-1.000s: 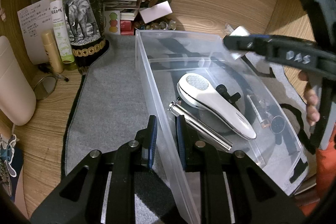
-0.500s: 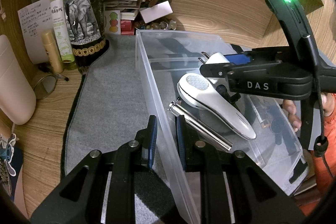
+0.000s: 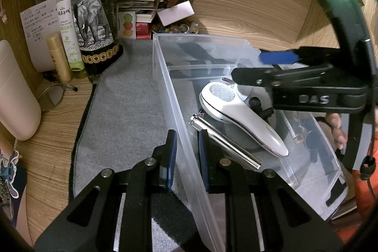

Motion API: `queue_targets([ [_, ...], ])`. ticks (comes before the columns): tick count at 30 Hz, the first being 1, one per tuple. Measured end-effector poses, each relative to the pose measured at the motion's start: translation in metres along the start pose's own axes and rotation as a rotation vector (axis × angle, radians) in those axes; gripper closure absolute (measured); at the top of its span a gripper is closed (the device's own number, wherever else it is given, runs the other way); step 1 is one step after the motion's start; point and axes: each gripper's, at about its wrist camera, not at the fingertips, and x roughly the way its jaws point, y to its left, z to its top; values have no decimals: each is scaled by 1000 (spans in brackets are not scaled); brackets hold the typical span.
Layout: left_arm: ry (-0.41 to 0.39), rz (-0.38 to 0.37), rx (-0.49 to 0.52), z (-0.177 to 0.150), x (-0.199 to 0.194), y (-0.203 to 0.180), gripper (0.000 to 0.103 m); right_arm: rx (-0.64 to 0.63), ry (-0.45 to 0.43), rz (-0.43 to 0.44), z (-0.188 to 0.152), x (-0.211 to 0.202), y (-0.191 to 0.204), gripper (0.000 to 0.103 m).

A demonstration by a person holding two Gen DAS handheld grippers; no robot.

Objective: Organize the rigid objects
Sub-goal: 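Move the right tool back to the black-and-gold object on the mat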

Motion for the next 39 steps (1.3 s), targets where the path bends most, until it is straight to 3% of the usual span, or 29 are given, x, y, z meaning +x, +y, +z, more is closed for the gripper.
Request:
queue_targets([
  [3,0,0,0,0,0,0,85,6,-42,-11,2,-12,-1,24],
  [13,0,-1,0,0,0,0,85,82,-200,-26,0,-75,-15,20],
  [19,0,0,0,0,0,0,85,143,-260,-101,-18,-109,-40,18],
  [24,1,0,-1,0,0,0,85,195,-222,-175,-46,-113,-60,11],
  [30,3,1,0,0,0,1,85,223,-122,-182,-89,-95,-63,12],
  [37,5,2,1,0,1,1,85,283,-32,-116,-128,-64,-57,12],
  [39,4,3,0,0,1,1,85,283,-9,-101,-135,-54,-54,16],
])
